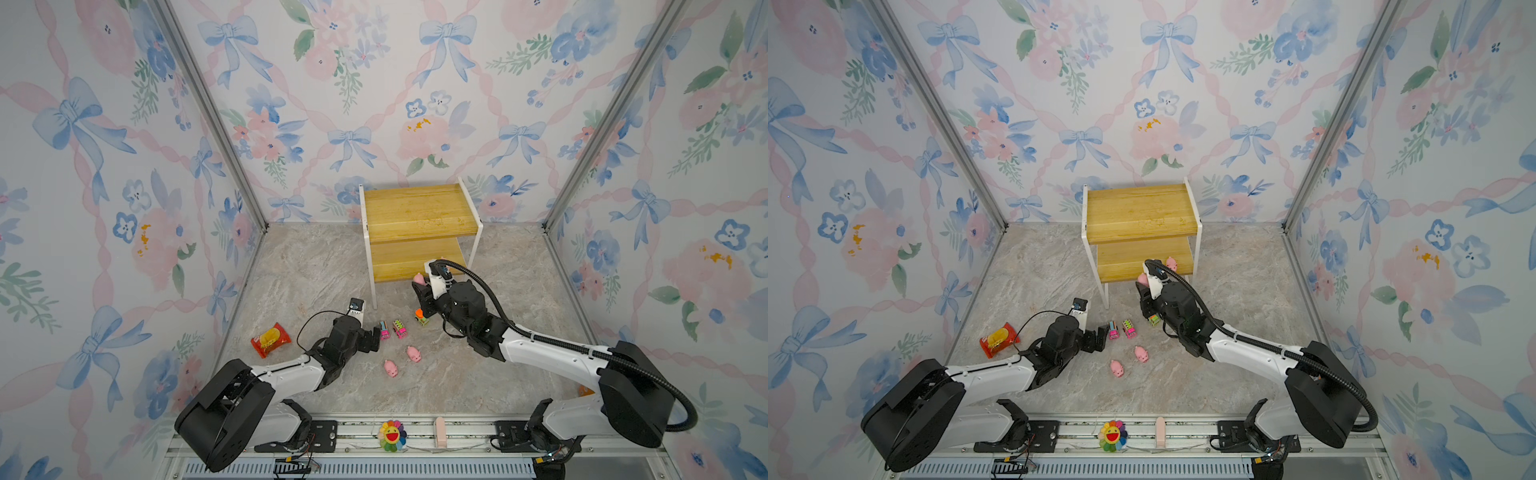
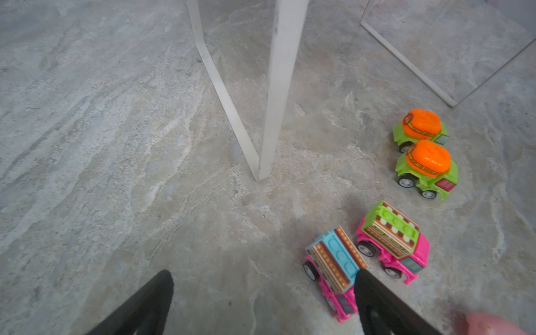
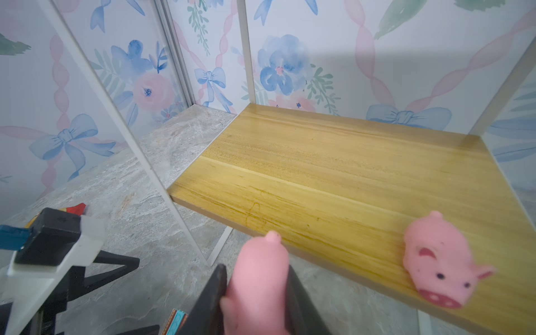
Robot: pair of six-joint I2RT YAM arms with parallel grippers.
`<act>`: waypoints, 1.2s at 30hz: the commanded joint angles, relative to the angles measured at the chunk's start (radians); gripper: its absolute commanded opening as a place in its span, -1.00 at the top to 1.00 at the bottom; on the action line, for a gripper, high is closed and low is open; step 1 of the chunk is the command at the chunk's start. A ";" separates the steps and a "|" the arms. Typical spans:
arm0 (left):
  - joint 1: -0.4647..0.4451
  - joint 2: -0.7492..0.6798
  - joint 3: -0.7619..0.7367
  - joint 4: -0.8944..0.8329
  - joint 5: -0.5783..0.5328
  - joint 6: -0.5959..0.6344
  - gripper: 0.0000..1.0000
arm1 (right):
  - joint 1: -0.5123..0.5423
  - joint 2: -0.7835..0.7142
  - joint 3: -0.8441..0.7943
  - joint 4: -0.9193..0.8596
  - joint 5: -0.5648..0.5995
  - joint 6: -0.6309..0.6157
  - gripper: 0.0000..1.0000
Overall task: Place and organize the plastic toys onto the shelf
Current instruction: 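Lift the pig with the right gripper and carry it to the lower shelf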
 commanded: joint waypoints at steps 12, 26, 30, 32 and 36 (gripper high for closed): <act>-0.003 0.012 0.012 -0.001 0.003 0.018 -0.96 | -0.014 0.102 0.068 0.146 0.148 -0.016 0.34; -0.003 0.015 0.013 -0.002 -0.002 0.020 -0.96 | -0.036 0.156 0.089 0.171 0.154 0.003 0.34; -0.002 0.016 0.011 -0.003 -0.001 0.019 -0.96 | -0.039 0.167 0.090 0.176 0.152 0.008 0.34; -0.002 0.018 0.013 -0.002 -0.001 0.018 -0.96 | -0.039 0.171 0.093 0.180 0.153 0.008 0.34; -0.002 0.016 0.013 -0.002 -0.004 0.018 -0.96 | -0.042 0.179 0.096 0.182 0.152 0.010 0.34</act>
